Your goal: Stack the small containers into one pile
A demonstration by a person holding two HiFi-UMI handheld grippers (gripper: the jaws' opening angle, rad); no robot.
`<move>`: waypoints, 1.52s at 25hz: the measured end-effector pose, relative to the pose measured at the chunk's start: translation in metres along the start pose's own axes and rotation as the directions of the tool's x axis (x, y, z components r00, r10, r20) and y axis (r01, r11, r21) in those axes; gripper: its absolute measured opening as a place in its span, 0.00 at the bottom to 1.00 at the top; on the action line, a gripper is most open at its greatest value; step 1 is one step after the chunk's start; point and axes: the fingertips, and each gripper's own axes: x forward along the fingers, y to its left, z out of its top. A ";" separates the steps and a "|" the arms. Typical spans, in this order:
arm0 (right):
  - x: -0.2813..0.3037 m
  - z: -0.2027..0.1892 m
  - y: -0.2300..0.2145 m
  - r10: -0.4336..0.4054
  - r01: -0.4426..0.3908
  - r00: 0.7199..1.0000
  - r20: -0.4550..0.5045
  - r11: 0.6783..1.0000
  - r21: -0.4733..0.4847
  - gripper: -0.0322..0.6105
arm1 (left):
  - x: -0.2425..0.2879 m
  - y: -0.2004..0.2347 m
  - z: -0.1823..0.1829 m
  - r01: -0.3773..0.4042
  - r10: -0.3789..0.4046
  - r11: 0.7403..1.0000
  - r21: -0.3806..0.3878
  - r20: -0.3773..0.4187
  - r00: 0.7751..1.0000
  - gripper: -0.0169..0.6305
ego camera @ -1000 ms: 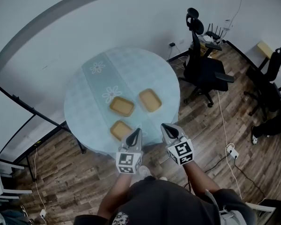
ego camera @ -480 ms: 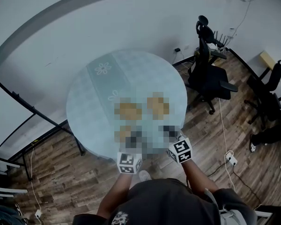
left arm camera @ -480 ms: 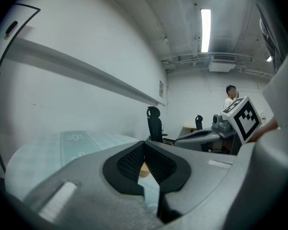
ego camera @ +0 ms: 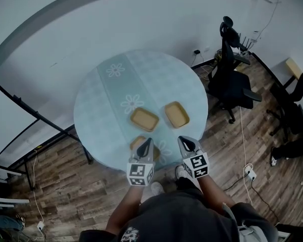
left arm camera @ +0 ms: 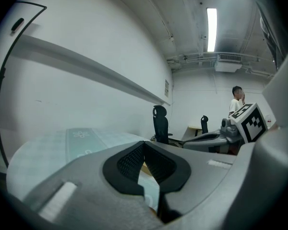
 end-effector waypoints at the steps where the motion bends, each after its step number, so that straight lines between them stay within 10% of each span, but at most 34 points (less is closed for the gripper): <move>1: 0.000 0.002 -0.005 -0.014 0.015 1.000 0.018 1.000 -0.009 0.05 | 0.003 0.001 -0.002 -0.007 0.007 1.000 -0.003 -0.003 1.000 0.03; 25: 0.055 -0.037 -0.085 0.049 -0.049 0.999 -0.021 0.999 -0.011 0.07 | 0.077 -0.001 -0.059 -0.139 0.128 0.988 -0.072 -0.141 0.982 0.03; 38: 0.097 -0.093 -0.111 0.050 -0.042 0.990 -0.131 0.997 0.063 0.69 | 0.093 -0.003 -0.087 -0.159 0.141 0.985 -0.069 -0.209 0.968 0.03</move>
